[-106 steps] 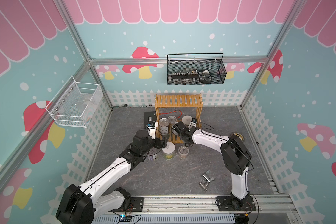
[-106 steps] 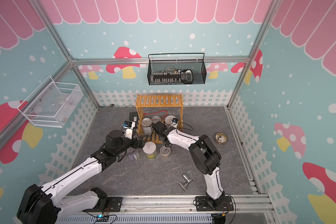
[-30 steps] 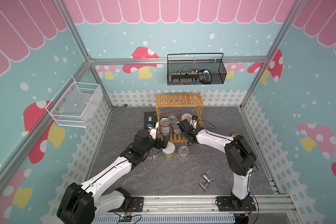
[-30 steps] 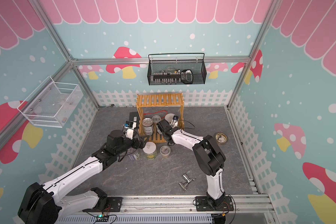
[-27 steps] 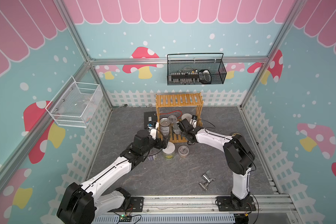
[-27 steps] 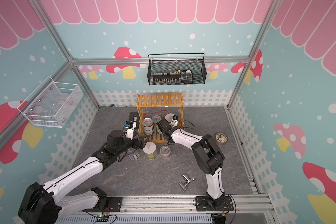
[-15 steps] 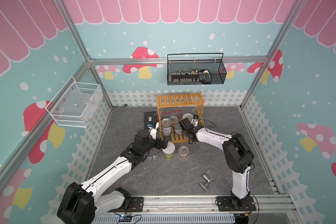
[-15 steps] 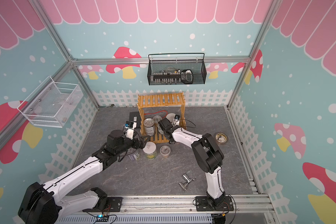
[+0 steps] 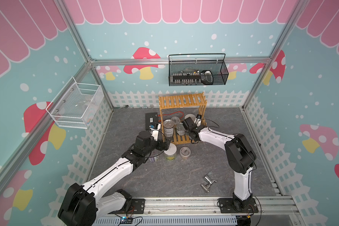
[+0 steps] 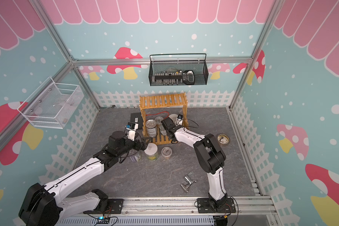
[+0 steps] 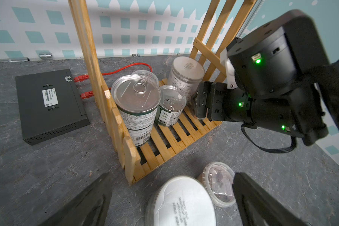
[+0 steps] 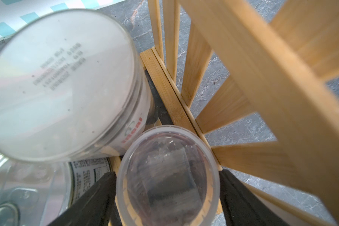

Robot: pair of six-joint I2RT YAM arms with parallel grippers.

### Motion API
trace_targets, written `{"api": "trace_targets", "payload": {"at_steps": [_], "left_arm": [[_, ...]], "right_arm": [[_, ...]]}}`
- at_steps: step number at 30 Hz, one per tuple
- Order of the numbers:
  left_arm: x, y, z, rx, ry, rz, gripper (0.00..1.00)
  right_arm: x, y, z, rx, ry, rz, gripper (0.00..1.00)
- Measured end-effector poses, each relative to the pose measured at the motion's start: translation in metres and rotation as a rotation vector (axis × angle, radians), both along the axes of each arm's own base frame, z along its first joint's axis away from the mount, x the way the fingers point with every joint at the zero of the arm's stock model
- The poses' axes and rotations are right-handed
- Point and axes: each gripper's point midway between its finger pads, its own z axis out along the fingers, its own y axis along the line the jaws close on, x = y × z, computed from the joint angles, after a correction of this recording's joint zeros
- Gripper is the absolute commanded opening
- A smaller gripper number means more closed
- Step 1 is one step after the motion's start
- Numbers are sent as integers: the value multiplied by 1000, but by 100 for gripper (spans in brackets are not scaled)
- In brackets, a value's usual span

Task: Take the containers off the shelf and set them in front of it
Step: 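Pick up a container from the shelf.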

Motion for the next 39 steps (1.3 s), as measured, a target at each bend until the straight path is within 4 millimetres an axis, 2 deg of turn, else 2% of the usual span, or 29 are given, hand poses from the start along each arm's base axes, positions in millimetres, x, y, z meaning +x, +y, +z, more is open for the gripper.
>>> {"api": "trace_targets", "payload": {"at_steps": [11, 20, 26, 30, 35, 39], "left_arm": [[0, -1, -2, 0, 6, -6, 99], [0, -1, -2, -1, 6, -8, 99], [0, -2, -1, -2, 5, -9, 99], [0, -2, -1, -2, 5, -9, 99], [0, -2, -1, -2, 5, -9, 99], [0, -2, -1, -2, 5, -9, 99]], "right_arm": [[6, -4, -2, -3, -9, 4, 69], [5, -4, -2, 7, -30, 19, 65], [-10, -2, 1, 13, -15, 64, 65], [-23, 2, 14, 36, -26, 102, 64], [-40, 12, 42, 65, -73, 162, 64], [-61, 18, 59, 83, -97, 220, 64]]}}
